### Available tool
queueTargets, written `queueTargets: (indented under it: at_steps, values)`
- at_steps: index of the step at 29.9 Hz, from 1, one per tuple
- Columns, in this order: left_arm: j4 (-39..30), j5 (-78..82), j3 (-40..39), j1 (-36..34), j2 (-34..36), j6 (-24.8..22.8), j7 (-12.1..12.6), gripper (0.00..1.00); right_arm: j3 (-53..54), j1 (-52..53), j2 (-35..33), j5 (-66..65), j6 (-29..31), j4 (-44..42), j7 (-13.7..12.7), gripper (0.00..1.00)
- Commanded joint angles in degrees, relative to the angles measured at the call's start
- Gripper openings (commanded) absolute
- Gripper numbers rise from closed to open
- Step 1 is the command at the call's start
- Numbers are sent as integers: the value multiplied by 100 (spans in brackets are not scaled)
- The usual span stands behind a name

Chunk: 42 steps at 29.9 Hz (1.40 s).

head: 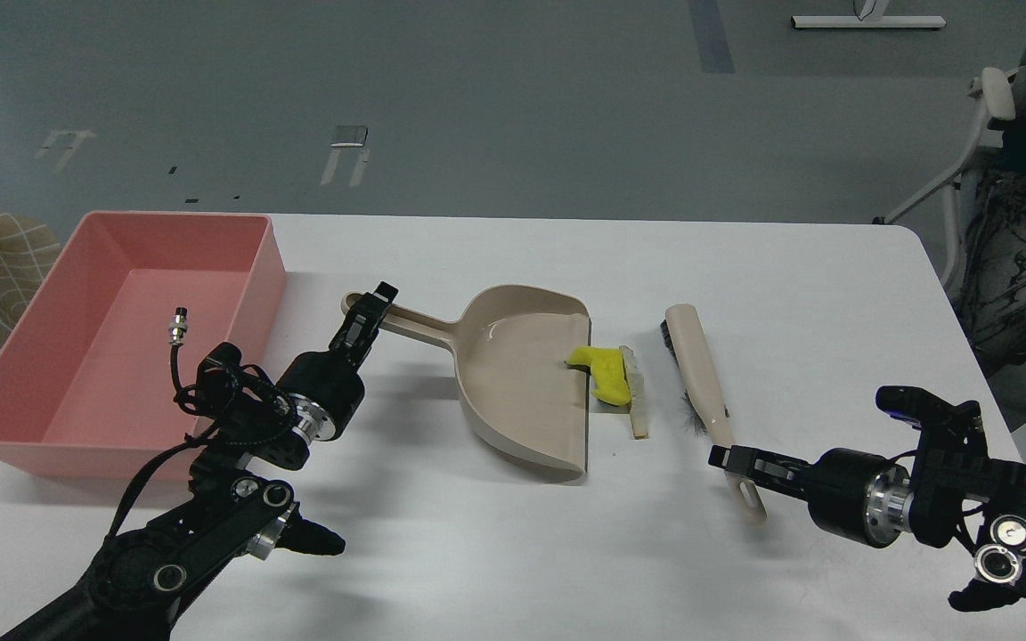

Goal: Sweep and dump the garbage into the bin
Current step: 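Sweep the yellow sponge and stick into the dustpan with the brush, then lift the loaded dustpan with the left gripper over the pink bin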

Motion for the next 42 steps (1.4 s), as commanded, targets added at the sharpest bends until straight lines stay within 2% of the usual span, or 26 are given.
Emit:
queueTargets:
  at_steps: [1, 9, 15, 21, 32, 37, 42]
  values:
    - [1, 0, 0, 10, -2, -7, -4, 0, 1, 25, 318, 2, 90, 1, 10, 0]
    - [-8, 9, 0, 10, 6, 1, -4, 0, 45, 122, 776, 28, 116, 1, 98, 0]
    - [-17, 9, 0, 28, -20, 1, -4, 0, 63, 289, 1100, 150, 73, -34, 423, 0]
    - [-25, -26, -18, 80, -29, -7, -4, 0, 150, 403, 1189, 432, 20, -26, 441, 0]
    - [-25, -666, -132, 195, -231, -51, -39, 0, 1029, 351, 732, 432, 187, -96, 397, 0]
    - [-60, -1300, -246, 159, -222, -51, -48, 0, 1398, 316, 135, 529, 415, -113, 432, 0]
    - [-315, -1467, -702, 98, -169, -78, 31, 0, 1539, 307, -542, 1056, 433, -473, 441, 0]
